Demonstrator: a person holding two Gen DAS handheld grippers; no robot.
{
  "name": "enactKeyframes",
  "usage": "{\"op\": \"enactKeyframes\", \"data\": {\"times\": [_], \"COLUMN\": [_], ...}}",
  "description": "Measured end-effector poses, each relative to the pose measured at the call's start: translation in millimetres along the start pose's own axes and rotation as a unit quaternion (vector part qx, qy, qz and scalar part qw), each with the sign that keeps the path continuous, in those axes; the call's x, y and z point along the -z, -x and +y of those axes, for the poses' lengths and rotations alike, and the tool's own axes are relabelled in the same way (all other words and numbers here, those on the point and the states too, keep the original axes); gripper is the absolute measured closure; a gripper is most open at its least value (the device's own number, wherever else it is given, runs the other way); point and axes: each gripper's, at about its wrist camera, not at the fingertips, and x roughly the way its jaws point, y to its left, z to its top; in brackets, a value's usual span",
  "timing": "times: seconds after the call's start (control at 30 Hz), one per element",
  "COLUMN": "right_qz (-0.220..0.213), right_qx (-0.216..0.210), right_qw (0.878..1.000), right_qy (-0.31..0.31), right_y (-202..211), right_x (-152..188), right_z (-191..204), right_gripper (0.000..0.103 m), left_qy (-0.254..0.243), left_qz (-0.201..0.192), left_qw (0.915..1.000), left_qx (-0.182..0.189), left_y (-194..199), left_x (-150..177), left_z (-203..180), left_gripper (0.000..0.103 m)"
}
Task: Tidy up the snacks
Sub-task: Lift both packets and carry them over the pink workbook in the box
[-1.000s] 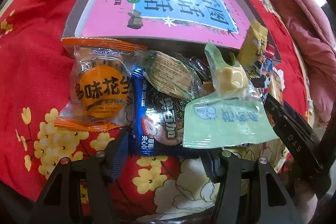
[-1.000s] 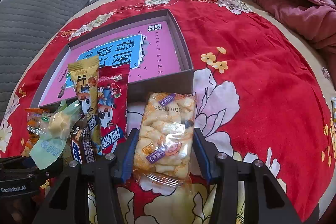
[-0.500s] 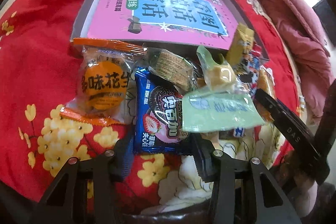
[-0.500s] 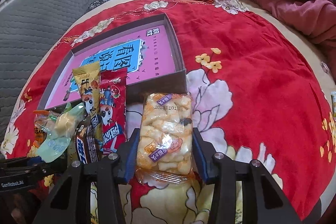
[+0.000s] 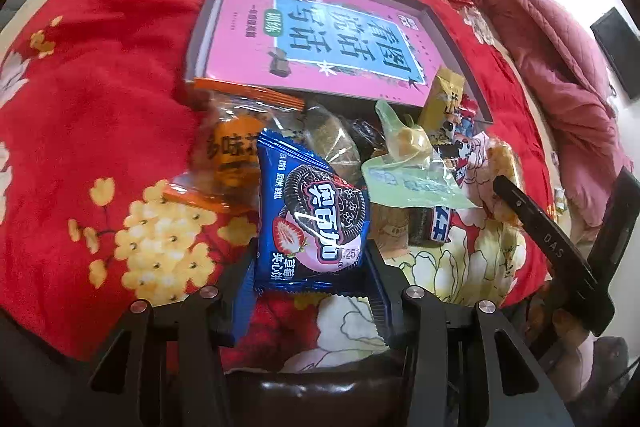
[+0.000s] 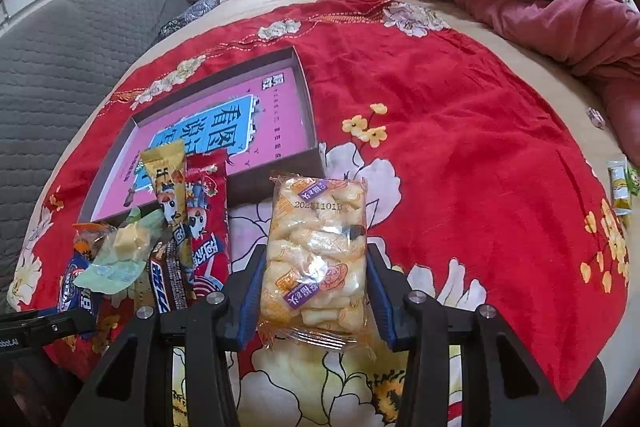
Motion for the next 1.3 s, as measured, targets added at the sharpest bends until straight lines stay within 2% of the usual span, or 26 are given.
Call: {"op": "enactKeyframes", "data": {"times": [0.2,0.7,1.3], "right_qz": [-0.016,-0.064,-0.11], "right_qx": [-0.003,-0.033,-0.048], "right_qw": [1.0,0.997,0.991], "right_qy": [0.002,0.031,0.055], "right_y": [8,29,37], "right_x": [-2,-9,-28], "right_z": [2,14,29], "right_gripper": [0.056,0.056,0.056], "left_qy": [0.008,0.006,0.011], "left_qz": [-0.014,-0.06,-0.087], "left_qw": [0.9998,0.9981,0.9959], "left_qx": [-0.009,-0.015,-0.02], "left_y": [15,40,44], "left_x": [4,-6,-32], "left_z": [10,-2,-8], "left_gripper": [0.053,0.053,0.053]}}
